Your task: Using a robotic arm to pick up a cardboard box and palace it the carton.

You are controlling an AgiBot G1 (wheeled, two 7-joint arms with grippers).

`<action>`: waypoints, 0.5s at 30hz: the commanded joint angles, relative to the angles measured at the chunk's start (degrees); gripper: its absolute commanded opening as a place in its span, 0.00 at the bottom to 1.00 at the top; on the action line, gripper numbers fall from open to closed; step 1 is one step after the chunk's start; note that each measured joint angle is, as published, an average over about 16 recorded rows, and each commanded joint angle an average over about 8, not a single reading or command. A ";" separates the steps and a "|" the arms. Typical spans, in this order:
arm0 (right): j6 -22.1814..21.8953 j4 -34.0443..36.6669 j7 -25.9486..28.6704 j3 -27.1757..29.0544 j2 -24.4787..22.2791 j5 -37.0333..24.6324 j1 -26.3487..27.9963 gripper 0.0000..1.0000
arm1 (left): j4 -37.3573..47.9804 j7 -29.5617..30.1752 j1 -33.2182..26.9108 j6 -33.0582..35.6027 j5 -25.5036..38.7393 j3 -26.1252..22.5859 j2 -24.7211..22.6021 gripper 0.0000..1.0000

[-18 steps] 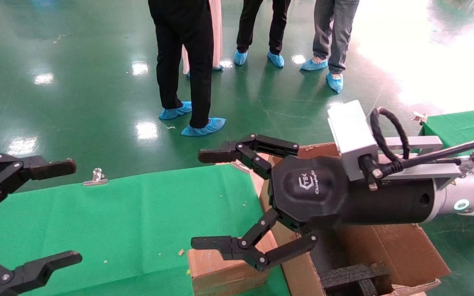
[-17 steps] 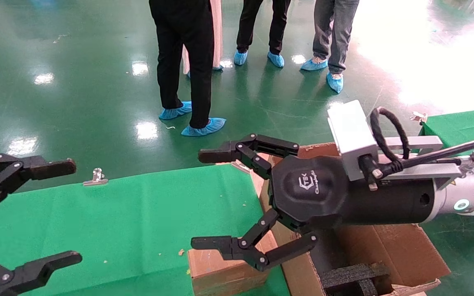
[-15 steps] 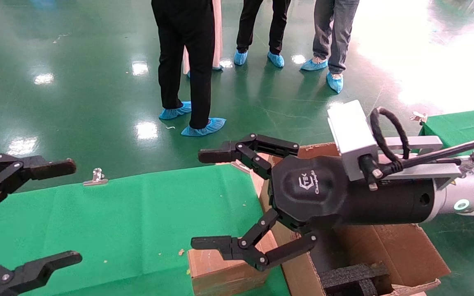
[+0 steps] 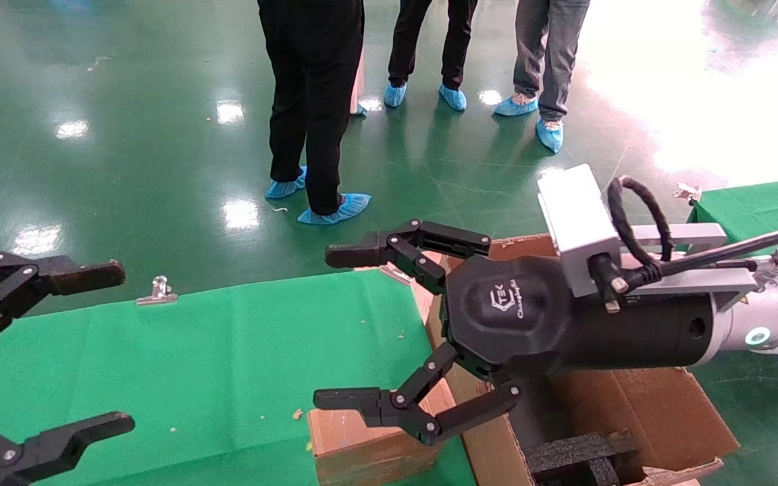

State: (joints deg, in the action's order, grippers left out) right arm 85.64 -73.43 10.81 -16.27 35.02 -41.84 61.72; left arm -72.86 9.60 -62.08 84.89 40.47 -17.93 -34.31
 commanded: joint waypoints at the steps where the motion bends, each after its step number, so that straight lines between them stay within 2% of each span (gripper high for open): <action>1: 0.00 0.00 0.00 0.00 0.00 0.00 0.00 1.00 | 0.00 0.00 0.00 0.00 0.00 0.00 0.00 0.15; 2: 0.00 0.00 0.00 0.00 0.00 0.00 0.00 1.00 | 0.00 0.00 0.00 0.00 0.00 0.00 0.00 0.04; 3: 0.00 0.00 0.00 0.00 0.00 0.00 0.00 1.00 | 0.00 0.00 0.00 0.00 0.00 0.00 0.00 0.00; 11: 0.15 0.09 0.12 -0.17 -0.25 -0.45 0.01 1.00 | 0.01 0.00 0.00 0.00 0.00 0.00 0.00 0.00; 15: 1.21 0.39 1.04 -1.54 -0.87 -2.94 1.06 1.00 | 0.01 -0.01 -0.01 0.00 0.00 -0.01 0.00 0.00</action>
State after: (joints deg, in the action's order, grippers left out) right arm 87.34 -72.76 12.21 -18.60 34.45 -45.88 63.75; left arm -72.85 9.59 -62.09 84.89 40.46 -17.94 -34.31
